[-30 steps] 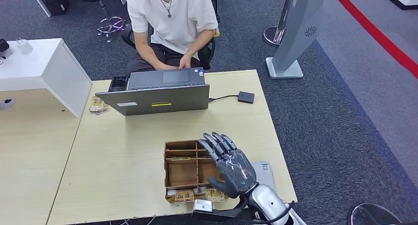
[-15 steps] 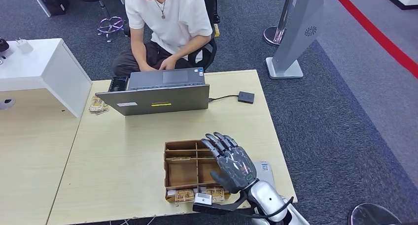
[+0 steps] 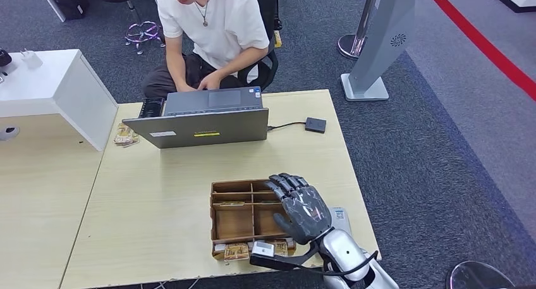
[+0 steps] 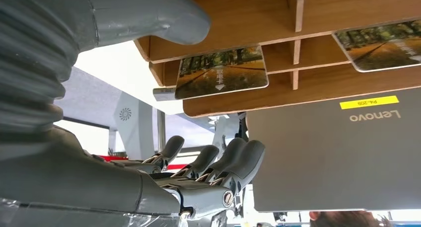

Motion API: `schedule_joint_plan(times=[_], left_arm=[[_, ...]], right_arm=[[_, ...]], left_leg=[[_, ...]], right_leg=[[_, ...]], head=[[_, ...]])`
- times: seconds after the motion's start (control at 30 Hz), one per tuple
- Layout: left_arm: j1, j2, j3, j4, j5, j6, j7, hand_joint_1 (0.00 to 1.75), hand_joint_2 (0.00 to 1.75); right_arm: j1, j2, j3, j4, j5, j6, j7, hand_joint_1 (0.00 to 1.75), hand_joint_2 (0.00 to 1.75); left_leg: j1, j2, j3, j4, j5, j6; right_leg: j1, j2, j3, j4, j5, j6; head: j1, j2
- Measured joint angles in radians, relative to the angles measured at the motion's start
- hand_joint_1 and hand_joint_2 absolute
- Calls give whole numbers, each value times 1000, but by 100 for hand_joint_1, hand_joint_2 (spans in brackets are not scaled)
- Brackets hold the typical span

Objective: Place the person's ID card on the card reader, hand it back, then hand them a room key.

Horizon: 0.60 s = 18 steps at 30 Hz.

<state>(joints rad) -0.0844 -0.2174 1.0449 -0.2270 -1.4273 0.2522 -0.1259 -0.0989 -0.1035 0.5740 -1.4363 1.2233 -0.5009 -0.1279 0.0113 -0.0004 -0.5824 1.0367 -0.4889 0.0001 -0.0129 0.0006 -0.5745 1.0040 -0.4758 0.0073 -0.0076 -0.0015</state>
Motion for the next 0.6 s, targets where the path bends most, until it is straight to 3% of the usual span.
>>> schedule_joint_plan(times=[0.3, 0.6], left_arm=[[0, 0, 0, 0, -2, 0, 0, 0, 0], [0, 0, 0, 0, -5, 0, 0, 0, 0]], right_arm=[[-1, 0, -23, 5, 3, -2, 8, 42, 175], [-3, 0, -49, 8, 6, -2, 15, 51, 175]], left_leg=[[0, 0, 0, 0, 0, 0], [0, 0, 0, 0, 0, 0]], right_leg=[[0, 0, 0, 0, 0, 0], [0, 0, 0, 0, 0, 0]], head=[[0, 0], [0, 0]])
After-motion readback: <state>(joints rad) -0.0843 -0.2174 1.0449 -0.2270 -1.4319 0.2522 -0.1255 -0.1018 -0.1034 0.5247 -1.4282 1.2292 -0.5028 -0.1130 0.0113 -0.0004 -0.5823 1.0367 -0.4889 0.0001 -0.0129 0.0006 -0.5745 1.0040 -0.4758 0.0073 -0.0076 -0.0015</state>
